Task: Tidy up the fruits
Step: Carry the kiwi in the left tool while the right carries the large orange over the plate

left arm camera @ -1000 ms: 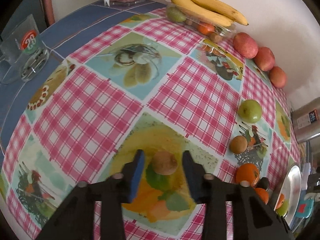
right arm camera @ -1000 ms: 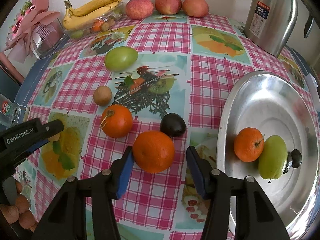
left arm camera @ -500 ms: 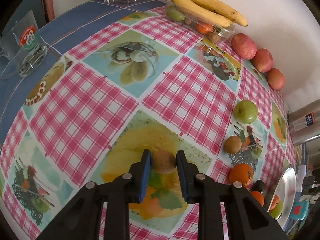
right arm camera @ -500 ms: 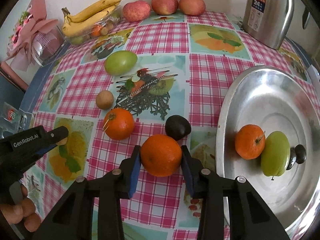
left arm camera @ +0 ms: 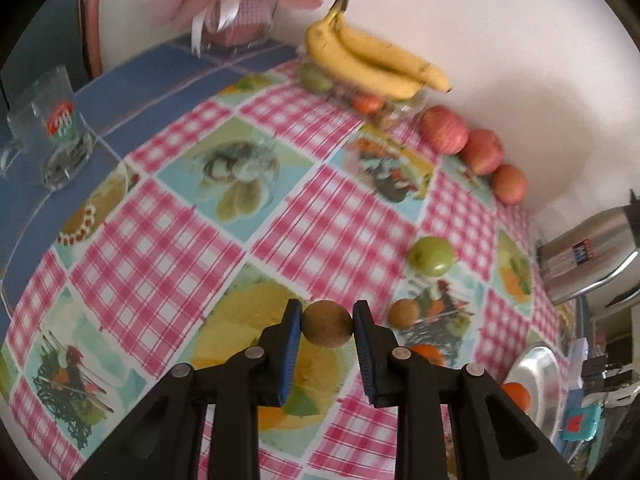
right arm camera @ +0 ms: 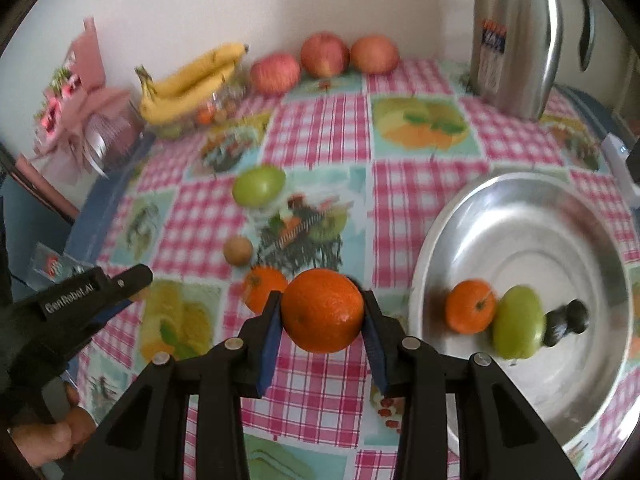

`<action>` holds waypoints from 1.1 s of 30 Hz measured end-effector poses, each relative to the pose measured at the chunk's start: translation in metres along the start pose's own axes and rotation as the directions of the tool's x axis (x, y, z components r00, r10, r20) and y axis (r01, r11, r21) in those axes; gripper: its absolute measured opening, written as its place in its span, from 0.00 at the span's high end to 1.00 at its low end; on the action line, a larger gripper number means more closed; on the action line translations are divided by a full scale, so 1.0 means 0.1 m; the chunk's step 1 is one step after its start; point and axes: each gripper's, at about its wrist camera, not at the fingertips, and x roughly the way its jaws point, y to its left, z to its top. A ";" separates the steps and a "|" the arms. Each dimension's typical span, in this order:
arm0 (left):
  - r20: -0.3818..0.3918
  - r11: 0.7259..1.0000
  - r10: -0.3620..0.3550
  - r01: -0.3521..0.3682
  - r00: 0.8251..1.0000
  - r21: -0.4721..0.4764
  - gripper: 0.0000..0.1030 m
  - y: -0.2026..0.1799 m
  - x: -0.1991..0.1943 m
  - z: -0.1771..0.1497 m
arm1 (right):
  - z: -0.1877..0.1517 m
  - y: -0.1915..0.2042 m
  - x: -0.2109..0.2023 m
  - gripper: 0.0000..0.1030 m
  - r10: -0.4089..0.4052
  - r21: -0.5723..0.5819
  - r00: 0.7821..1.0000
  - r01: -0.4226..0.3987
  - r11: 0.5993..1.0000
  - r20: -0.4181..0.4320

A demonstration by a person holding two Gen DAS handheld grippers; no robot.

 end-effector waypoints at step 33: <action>0.032 0.968 -0.120 0.110 0.992 0.227 0.73 -1.18 -0.14 0.02 | 0.36 -0.60 -0.25 0.62 -0.106 0.142 0.992 0.096 0.985 0.065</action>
